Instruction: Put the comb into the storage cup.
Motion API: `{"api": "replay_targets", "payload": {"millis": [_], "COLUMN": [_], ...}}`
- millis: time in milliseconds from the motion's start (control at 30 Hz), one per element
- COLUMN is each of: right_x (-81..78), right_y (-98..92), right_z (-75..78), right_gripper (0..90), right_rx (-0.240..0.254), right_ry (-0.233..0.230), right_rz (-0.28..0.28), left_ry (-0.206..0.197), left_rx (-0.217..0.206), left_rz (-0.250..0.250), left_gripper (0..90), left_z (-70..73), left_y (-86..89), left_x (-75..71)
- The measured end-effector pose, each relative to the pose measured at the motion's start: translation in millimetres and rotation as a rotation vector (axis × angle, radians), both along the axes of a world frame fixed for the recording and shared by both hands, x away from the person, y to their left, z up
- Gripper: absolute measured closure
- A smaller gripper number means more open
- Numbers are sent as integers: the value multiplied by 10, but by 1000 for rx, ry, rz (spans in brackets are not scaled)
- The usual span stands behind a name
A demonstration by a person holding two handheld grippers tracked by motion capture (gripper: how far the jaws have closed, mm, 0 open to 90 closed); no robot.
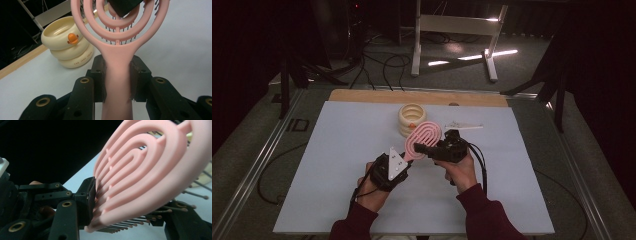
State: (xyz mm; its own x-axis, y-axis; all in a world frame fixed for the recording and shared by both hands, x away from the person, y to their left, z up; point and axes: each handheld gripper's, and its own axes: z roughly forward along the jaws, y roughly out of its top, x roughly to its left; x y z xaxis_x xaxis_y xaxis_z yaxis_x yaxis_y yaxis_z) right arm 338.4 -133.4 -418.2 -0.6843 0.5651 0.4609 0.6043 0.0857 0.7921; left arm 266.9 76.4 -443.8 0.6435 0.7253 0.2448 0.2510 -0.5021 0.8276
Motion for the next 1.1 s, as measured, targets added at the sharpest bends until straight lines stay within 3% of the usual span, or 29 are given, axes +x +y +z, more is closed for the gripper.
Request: {"api": "replay_targets", "payload": {"millis": [500, 967, 1100], "right_x": [-26, -52, -56], "right_y": [54, 103, 111], "right_z": [8, 33, 38], "right_gripper": [622, 638, 638], "right_rx": [22, 34, 34], "right_ry": [32, 29, 25], "right_rz": [33, 42, 44], "left_ry": [29, 35, 40], "left_rx": [12, 3, 3], "left_rz": [-4, -6, -8], "left_gripper": [696, 689, 637], "left_z": [-44, -40, -45], "left_y": [1, 29, 28], "left_x": [37, 48, 58]}}
